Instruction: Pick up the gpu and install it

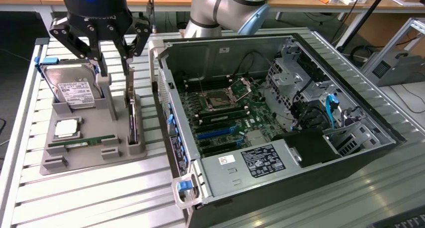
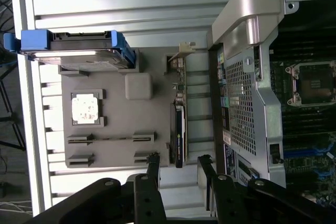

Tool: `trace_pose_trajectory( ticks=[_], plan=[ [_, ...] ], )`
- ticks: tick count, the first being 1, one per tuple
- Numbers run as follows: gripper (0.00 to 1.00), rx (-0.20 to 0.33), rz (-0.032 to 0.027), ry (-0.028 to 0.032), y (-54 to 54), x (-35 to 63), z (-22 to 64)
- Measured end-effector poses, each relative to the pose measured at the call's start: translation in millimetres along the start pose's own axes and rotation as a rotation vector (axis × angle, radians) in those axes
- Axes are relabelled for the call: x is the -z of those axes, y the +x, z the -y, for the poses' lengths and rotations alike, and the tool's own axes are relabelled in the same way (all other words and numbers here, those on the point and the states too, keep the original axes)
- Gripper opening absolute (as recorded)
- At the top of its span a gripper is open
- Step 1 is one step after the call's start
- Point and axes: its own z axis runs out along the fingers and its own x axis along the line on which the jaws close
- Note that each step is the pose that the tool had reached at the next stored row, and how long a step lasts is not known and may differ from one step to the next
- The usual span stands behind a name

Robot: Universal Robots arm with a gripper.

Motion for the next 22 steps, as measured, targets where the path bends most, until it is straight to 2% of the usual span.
trace_pose_trajectory(
  ticks=[22],
  plan=[
    [0.42,0.0,0.0,0.0,0.1,-6.9,0.5]
  ],
)
